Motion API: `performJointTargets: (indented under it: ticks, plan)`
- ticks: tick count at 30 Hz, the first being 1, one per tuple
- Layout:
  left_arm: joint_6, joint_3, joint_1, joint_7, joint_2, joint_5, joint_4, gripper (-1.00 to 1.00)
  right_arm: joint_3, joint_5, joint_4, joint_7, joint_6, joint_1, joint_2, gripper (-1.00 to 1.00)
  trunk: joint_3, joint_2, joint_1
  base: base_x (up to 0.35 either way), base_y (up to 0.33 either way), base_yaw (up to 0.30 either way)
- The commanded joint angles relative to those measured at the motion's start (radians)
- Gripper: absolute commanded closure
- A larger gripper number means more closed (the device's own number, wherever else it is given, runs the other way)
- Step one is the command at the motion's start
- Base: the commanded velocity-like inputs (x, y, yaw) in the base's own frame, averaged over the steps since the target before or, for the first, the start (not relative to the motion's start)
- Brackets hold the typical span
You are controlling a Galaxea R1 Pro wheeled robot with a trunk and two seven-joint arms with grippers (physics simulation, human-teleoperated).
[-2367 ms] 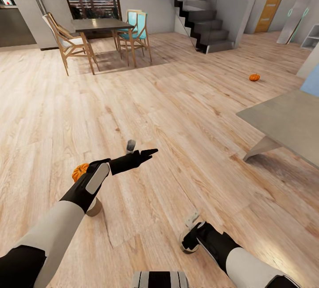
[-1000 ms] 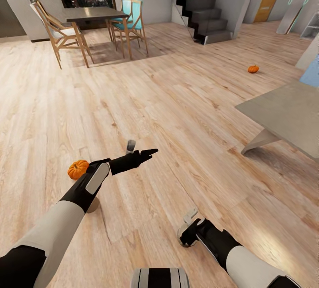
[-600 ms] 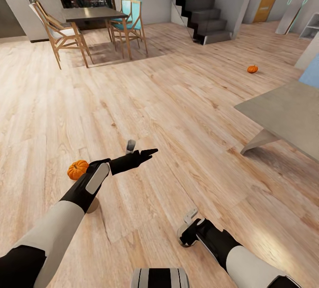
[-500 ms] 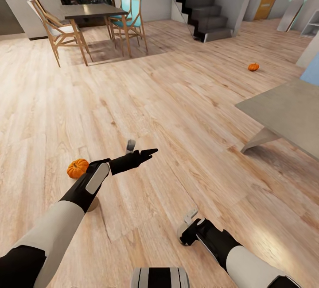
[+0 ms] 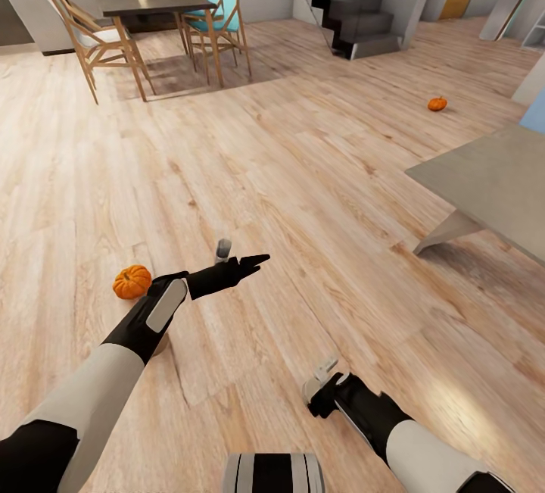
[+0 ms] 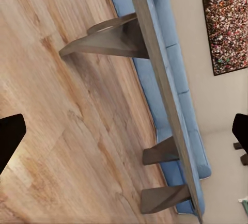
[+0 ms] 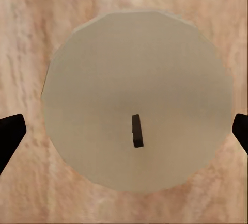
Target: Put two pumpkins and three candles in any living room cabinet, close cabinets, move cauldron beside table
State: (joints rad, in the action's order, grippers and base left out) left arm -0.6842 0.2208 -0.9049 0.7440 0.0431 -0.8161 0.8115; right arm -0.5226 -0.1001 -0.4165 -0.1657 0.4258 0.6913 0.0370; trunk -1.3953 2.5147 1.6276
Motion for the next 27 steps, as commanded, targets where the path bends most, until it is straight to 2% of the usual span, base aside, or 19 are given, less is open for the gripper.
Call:
performJointTargets:
  ticks: [1,27]
  plan:
    - [0.0,0.0,0.0,0.0,0.0,0.0,0.0,-1.0,0.0,0.016,0.005,0.0,0.0,-0.001,-0.001,-1.0,0.0,0.0,0.0,0.0,0.0,0.0]
    - [0.0,-0.001,0.001,0.0,0.001,0.0,-0.002,-1.0,0.0,0.016,0.005,0.0,0.001,-0.001,-0.001,-1.0,0.0,0.0,0.0,0.018,0.0,0.0]
